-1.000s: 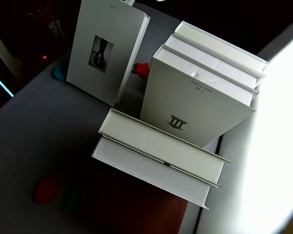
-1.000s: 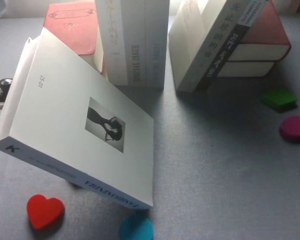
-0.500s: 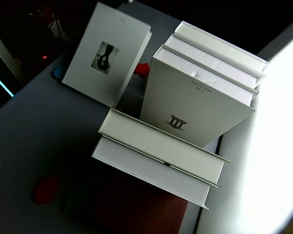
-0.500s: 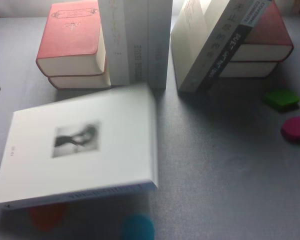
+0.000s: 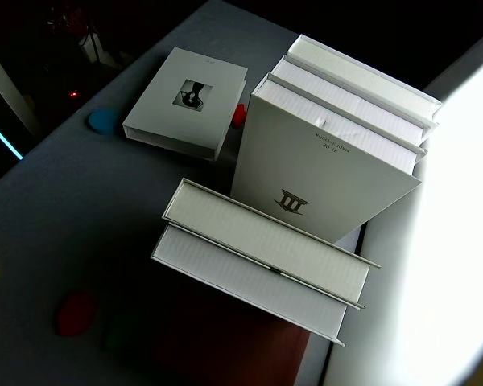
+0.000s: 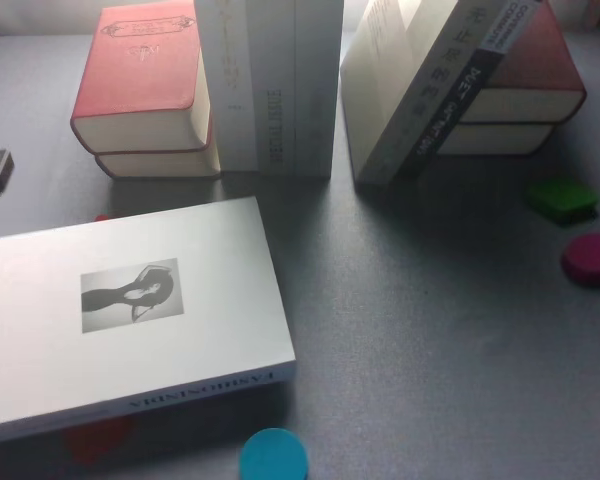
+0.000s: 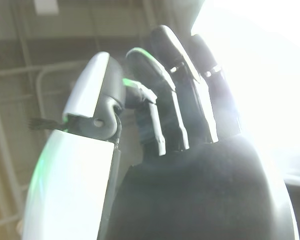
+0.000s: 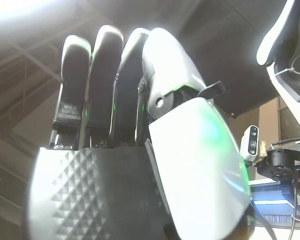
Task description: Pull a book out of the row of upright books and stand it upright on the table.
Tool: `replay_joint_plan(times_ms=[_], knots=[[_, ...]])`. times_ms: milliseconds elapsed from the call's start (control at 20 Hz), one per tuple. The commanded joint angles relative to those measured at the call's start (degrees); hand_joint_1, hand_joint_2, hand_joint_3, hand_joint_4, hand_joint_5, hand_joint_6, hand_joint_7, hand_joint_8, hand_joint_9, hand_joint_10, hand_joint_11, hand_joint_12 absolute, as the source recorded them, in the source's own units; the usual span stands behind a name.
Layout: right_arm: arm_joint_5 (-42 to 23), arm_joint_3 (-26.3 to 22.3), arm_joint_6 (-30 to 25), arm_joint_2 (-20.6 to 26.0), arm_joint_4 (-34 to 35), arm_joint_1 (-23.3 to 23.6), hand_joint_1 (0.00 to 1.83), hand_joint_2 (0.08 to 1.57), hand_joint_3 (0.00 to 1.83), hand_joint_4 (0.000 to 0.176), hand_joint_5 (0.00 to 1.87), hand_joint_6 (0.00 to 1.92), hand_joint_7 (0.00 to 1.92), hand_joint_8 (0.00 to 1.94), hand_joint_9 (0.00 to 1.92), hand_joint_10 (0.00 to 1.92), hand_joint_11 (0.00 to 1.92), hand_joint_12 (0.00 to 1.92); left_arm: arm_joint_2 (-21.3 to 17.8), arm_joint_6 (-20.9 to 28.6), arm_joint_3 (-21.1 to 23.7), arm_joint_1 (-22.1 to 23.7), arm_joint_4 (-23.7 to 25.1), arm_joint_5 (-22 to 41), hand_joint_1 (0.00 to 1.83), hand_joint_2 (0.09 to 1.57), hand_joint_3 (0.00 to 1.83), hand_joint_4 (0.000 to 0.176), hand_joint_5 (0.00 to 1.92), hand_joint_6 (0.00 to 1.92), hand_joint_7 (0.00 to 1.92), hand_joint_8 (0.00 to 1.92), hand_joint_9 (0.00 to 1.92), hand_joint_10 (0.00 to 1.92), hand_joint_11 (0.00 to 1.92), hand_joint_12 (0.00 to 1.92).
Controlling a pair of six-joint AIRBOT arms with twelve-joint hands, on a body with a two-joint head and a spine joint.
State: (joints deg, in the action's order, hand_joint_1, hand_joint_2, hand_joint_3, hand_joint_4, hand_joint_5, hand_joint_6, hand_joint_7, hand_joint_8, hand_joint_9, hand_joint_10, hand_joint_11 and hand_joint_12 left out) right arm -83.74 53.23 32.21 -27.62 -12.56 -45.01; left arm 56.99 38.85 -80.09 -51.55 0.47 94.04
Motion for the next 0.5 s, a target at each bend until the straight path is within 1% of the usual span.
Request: replay_joint_plan(times_ms=[0,50,100,150,200,250,300,350,400,450], knots=[[-5.97,0.34,-0.03,0.03,3.49,0.48,1.25,1.12,0.0,0.0,0.65,1.92,0.85,1.94,0.84,1.92,0.82,1.92,0.05,0.5,-0.11,0.53,-2.65,5.35,1.09,1.33,0.0,0.0,0.58,1.75,0.66,1.4,0.63,1.07,0.43,1.39],[-5.98,0.34,-0.03,0.05,3.48,0.48,1.12,1.18,0.08,0.0,0.72,1.52,0.85,1.94,0.81,1.92,0.79,1.92,0.11,0.5,-0.11,0.57,-2.72,5.35,0.91,1.34,0.0,0.025,0.59,1.62,0.71,1.06,0.62,0.98,0.38,1.38],[-5.98,0.36,-0.14,0.03,3.48,0.48,1.1,1.16,0.06,0.0,0.82,1.32,0.87,1.94,0.82,1.92,0.77,1.92,0.37,0.5,-0.23,0.79,-2.71,5.35,0.83,1.33,0.0,0.106,0.6,1.58,0.75,0.85,0.62,0.91,0.35,1.39],[-5.98,0.38,-0.23,-0.02,3.48,0.49,1.1,1.17,0.05,0.0,0.81,1.31,0.84,1.94,0.79,1.92,0.74,1.92,0.5,0.5,-0.29,0.87,-2.7,5.35,0.88,1.33,0.0,0.04,0.62,1.55,0.82,0.71,0.69,0.82,0.4,1.36],[-5.99,0.48,-0.42,-0.2,3.41,0.63,1.11,1.18,0.05,0.0,0.8,1.34,0.83,1.94,0.79,1.92,0.75,1.92,0.7,0.5,-0.39,1.01,-2.65,5.35,0.91,1.34,0.0,0.0,0.61,1.57,0.86,0.65,0.72,0.78,0.42,1.35],[-5.99,0.57,-0.64,-0.32,3.29,0.75,1.1,1.2,0.05,0.0,0.76,1.38,0.81,1.94,0.78,1.92,0.72,1.92,0.7,0.5,-0.32,1.04,-2.65,5.35,0.91,1.33,0.0,0.0,0.62,1.55,0.87,0.61,0.74,0.75,0.43,1.34],[-6.0,0.61,-0.8,-0.36,3.21,0.76,1.1,1.21,0.05,0.0,0.76,1.39,0.81,1.94,0.78,1.92,0.72,1.92,0.72,0.5,-0.31,1.13,-2.56,5.35,1.1,1.28,0.0,0.0,0.68,1.58,0.78,1.09,0.75,0.76,0.44,1.34],[-6.0,0.61,-0.89,-0.34,3.18,0.76,1.11,1.19,0.03,0.0,0.8,1.34,0.8,1.92,0.75,1.92,0.66,1.92,0.75,0.5,-0.33,1.15,-2.54,5.35,1.12,1.3,0.0,0.0,0.65,1.66,0.71,1.28,0.7,0.9,0.43,1.42],[-6.0,0.61,-0.99,-0.33,3.16,0.76,1.2,1.16,0.01,0.0,0.8,1.69,0.89,1.94,0.81,1.92,0.73,1.92,0.73,0.5,-0.31,1.15,-2.54,5.35,1.11,1.31,0.0,0.0,0.63,1.7,0.68,1.34,0.63,0.98,0.41,1.43],[-6.0,0.61,-1.05,-0.29,3.09,0.77,1.14,1.18,0.02,0.0,0.81,1.39,0.92,1.94,0.84,1.92,0.78,1.92,0.67,0.5,-0.2,1.16,-2.52,5.35,1.11,1.31,0.0,0.0,0.64,1.68,0.67,1.36,0.6,1.02,0.37,1.46]])
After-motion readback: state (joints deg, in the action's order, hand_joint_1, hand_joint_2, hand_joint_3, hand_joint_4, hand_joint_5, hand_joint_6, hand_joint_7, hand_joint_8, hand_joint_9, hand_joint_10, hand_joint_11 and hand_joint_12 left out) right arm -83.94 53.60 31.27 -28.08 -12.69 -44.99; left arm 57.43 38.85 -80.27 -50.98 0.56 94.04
